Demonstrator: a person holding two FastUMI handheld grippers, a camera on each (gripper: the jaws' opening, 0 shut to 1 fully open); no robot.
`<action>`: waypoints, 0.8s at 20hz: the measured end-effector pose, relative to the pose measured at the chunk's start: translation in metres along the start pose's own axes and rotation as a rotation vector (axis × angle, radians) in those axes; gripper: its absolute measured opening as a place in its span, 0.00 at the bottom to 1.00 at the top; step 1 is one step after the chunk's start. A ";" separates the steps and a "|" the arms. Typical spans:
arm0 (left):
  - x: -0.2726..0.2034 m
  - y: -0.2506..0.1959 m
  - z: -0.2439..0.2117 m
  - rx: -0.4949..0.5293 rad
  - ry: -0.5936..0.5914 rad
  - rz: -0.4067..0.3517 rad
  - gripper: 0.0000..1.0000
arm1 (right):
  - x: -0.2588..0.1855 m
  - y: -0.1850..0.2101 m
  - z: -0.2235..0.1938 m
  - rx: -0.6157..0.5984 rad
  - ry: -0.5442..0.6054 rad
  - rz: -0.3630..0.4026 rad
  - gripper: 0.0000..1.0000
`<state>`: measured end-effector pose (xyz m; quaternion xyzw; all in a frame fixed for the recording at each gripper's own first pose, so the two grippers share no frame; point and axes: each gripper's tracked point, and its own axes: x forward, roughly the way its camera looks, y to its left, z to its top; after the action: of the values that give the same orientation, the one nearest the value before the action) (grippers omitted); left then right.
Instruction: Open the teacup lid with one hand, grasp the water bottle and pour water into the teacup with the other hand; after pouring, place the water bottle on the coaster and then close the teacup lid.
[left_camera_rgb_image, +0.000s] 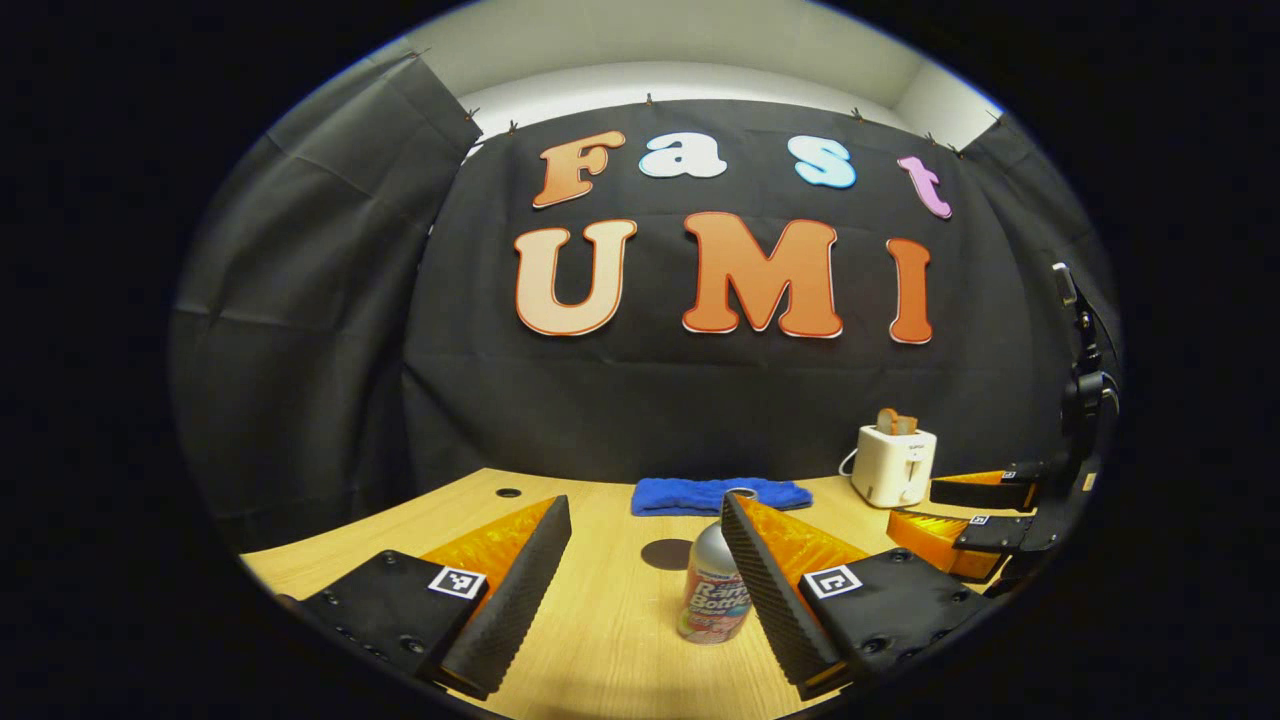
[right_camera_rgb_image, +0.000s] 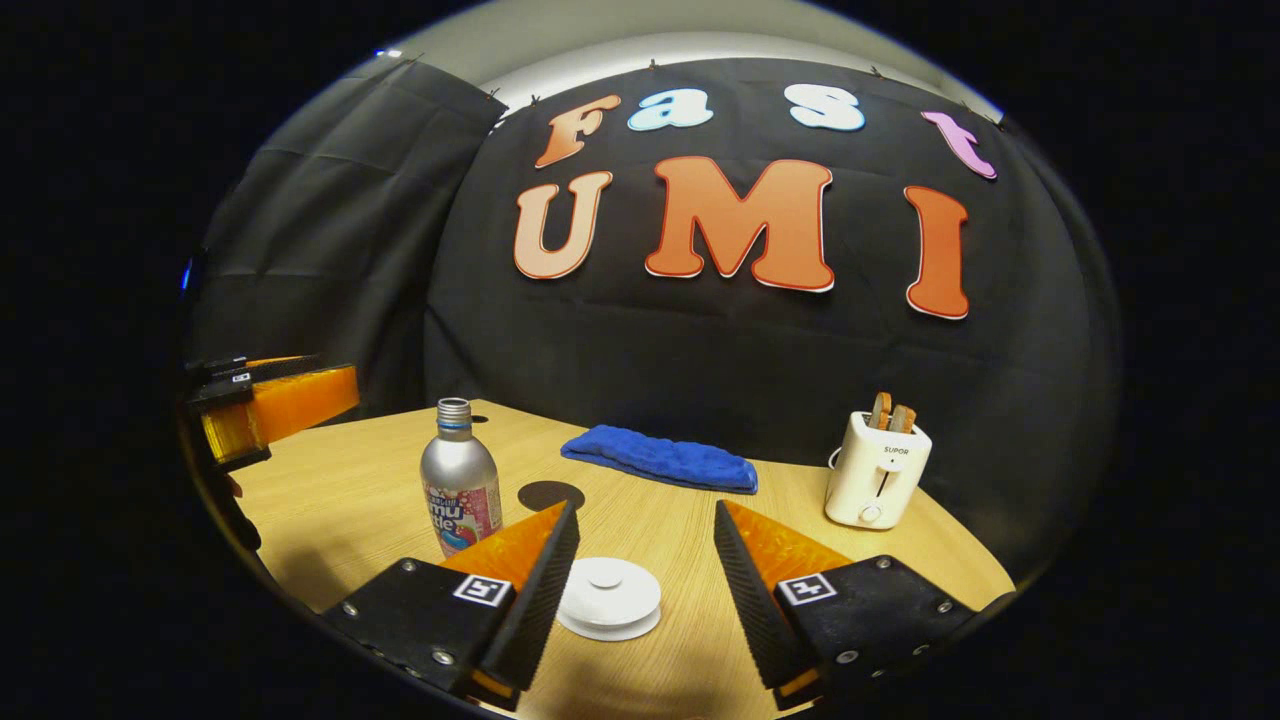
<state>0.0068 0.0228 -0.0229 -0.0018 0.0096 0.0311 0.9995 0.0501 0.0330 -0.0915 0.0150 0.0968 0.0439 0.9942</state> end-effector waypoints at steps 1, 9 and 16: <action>0.001 -0.001 -0.002 0.006 0.004 0.001 0.96 | 0.005 0.006 -0.008 0.007 0.017 0.018 0.77; 0.002 -0.001 -0.018 -0.005 0.038 0.000 1.00 | 0.032 0.025 -0.048 0.030 0.134 0.077 0.63; 0.003 0.002 -0.026 -0.015 0.056 0.003 1.00 | 0.041 0.030 -0.071 0.013 0.201 0.074 0.46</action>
<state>0.0096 0.0244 -0.0489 -0.0100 0.0372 0.0326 0.9987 0.0739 0.0685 -0.1682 0.0205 0.1959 0.0814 0.9770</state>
